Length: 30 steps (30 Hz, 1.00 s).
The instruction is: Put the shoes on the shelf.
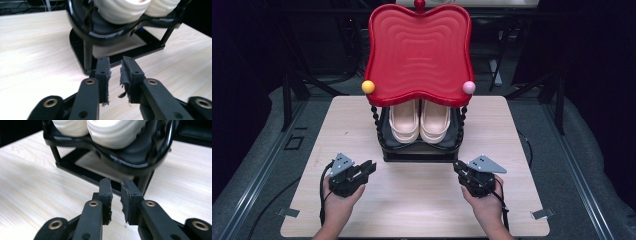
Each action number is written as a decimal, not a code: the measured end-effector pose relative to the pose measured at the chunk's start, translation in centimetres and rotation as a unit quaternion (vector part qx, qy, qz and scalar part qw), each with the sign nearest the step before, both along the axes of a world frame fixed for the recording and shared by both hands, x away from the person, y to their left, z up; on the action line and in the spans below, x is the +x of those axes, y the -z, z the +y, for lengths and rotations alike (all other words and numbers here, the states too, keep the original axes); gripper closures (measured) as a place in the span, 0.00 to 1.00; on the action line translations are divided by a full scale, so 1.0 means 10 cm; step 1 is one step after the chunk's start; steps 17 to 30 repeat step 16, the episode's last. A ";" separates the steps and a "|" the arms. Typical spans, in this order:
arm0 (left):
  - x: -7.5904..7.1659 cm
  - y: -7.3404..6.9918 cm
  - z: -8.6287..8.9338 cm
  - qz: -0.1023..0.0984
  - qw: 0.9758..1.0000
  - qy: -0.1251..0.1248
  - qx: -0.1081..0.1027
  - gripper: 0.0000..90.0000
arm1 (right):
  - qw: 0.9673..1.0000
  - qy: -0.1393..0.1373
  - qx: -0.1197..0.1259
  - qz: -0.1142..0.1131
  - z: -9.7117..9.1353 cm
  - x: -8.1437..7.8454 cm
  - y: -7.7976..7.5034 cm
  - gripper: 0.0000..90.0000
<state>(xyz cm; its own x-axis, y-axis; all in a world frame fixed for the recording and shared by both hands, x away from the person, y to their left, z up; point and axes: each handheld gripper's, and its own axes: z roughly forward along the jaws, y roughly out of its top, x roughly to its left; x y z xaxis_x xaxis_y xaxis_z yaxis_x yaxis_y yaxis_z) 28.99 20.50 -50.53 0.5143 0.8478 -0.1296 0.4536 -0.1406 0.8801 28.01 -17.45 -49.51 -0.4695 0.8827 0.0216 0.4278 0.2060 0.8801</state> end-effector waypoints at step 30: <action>-0.08 0.29 0.19 0.016 1.000 -0.008 -0.005 0.59 | 1.000 -0.007 -0.002 0.021 -0.06 -0.03 0.32 0.63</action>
